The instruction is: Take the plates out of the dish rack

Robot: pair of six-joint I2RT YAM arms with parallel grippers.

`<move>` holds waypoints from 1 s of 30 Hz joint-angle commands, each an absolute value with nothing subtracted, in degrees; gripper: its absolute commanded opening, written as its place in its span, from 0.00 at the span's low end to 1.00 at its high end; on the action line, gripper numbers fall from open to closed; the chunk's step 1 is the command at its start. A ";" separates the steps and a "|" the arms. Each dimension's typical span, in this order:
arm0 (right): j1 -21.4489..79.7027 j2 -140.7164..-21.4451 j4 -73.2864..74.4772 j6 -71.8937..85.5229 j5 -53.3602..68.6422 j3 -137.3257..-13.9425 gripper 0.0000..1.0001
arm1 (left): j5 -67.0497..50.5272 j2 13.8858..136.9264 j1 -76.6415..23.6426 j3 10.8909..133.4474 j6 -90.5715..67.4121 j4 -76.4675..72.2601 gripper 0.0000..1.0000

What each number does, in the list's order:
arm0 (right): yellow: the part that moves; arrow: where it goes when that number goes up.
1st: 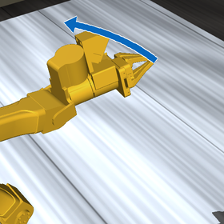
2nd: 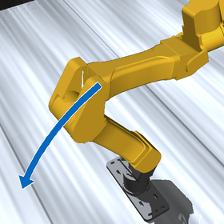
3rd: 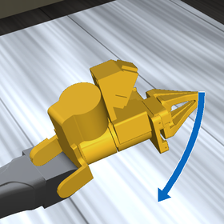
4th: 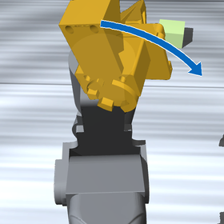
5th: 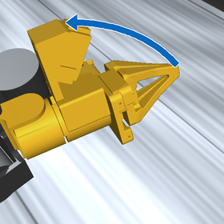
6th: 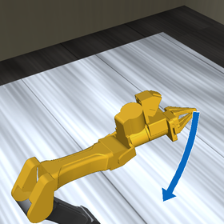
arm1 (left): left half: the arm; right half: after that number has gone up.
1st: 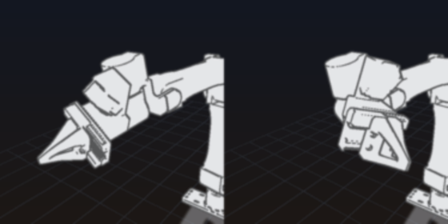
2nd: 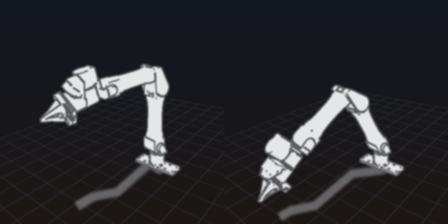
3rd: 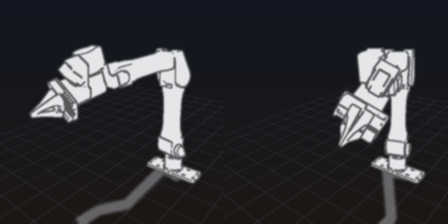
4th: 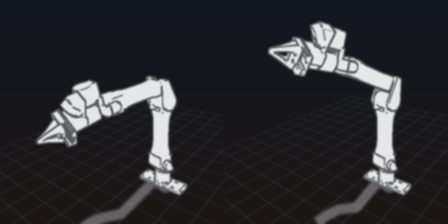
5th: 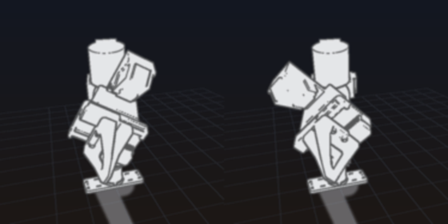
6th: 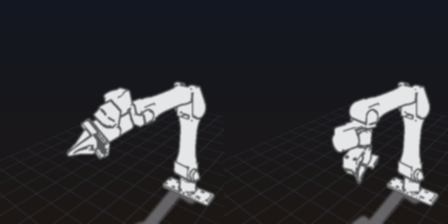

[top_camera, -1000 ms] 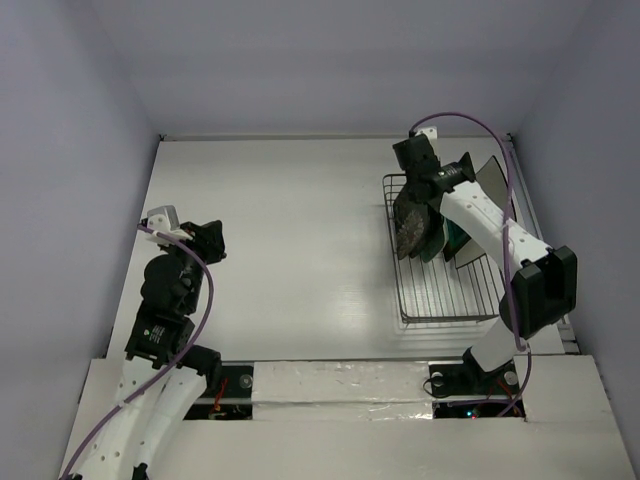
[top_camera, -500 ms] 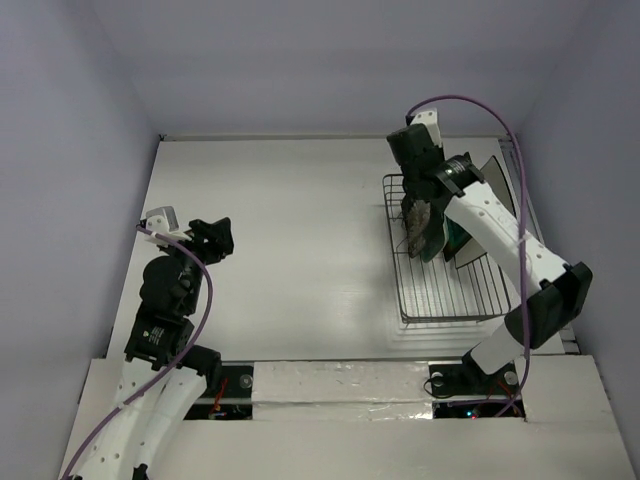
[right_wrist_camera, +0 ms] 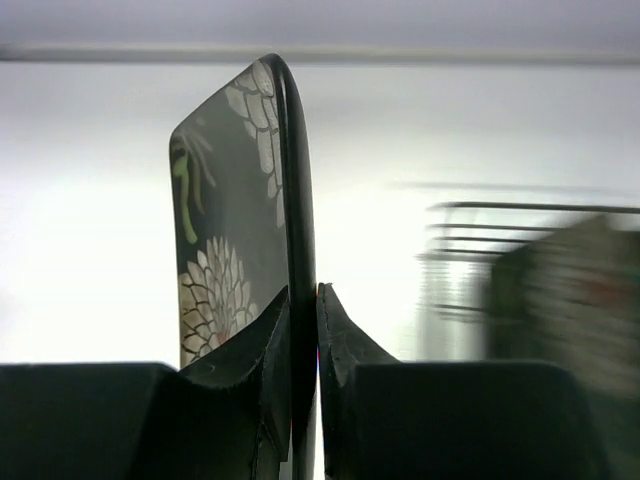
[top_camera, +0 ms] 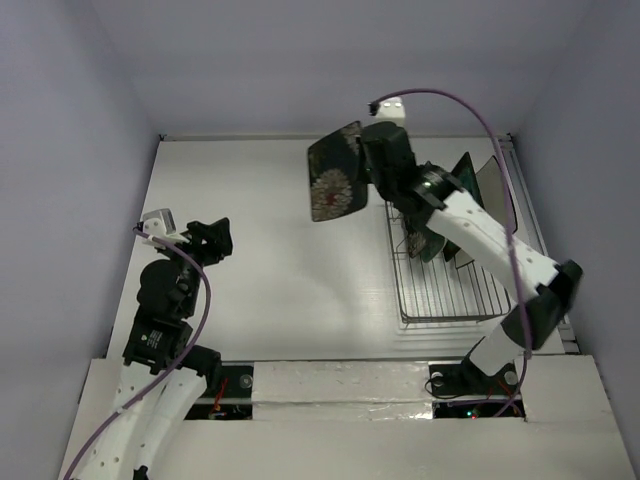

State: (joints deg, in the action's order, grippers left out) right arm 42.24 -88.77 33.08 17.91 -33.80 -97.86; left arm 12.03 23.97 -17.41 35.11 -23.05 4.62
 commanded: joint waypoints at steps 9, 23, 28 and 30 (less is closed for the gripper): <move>44.82 -121.68 3.95 41.74 -11.01 -121.67 0.00 | 11.87 22.33 -17.58 34.72 -23.38 3.69 0.58; 44.82 -141.85 5.89 54.49 -1.41 -132.55 0.02 | 11.87 21.80 -17.58 34.63 -23.55 3.25 0.58; 44.82 -141.51 4.57 56.07 -1.06 -127.98 0.25 | 11.87 21.88 -17.58 34.54 -23.55 3.25 0.58; 44.82 -141.15 3.96 56.51 -0.36 -126.48 0.33 | 11.87 21.97 -17.58 34.54 -23.55 3.34 0.58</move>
